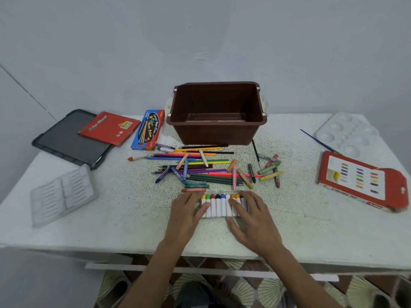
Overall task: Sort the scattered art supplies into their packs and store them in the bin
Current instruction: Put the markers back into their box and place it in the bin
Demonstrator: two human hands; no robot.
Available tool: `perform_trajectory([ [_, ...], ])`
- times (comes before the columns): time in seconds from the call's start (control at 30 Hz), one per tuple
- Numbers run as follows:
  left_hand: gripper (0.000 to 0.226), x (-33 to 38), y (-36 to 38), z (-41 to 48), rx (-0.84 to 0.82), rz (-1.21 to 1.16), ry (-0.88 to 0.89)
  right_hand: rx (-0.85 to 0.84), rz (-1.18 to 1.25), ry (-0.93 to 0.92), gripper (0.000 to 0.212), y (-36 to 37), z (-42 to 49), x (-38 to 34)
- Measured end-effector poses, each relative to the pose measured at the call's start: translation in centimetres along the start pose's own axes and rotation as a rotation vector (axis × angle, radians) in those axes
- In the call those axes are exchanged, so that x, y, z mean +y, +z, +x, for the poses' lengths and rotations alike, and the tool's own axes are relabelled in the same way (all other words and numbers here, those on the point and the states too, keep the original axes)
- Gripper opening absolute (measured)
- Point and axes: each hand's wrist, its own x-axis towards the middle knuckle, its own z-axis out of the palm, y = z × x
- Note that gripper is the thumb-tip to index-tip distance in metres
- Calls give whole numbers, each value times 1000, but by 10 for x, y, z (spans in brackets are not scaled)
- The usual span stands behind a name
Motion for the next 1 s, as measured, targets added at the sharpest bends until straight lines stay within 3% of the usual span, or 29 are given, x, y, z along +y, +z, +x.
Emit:
perform_trajectory([
  [0.47, 40, -14, 8, -3, 87, 84, 118, 11, -5, -5, 46, -2, 0, -2],
  [0.67, 42, -13, 11, -6, 154, 240, 187, 6, -7, -7, 47, 0, 0, -1],
  [0.87, 24, -14, -12, 20, 221, 179, 203, 13, -2, -14, 47, 0, -1, 0],
  [1.0, 12, -23, -39, 64, 310, 132, 62, -2, -3, -5, 46, 0, 0, -1],
])
